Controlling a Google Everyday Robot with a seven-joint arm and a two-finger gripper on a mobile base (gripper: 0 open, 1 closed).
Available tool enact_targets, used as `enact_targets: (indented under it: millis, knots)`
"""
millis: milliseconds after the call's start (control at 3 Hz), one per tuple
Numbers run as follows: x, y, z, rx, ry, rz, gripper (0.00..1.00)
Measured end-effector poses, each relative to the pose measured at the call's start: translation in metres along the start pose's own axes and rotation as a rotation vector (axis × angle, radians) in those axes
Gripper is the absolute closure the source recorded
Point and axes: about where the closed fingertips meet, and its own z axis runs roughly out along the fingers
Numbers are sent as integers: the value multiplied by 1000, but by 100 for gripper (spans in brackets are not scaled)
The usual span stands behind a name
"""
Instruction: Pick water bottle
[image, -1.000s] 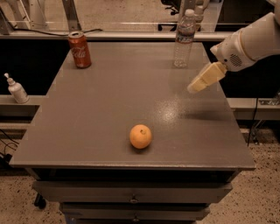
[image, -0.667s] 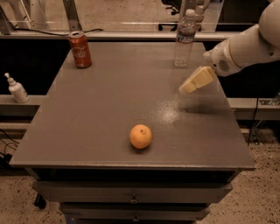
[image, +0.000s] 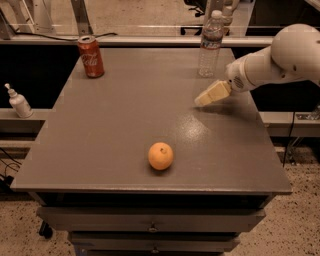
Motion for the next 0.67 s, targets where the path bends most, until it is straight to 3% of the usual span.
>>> enact_targets:
  millis: [667]
  knots:
    - [-14, -48, 31, 90, -97, 60, 0]
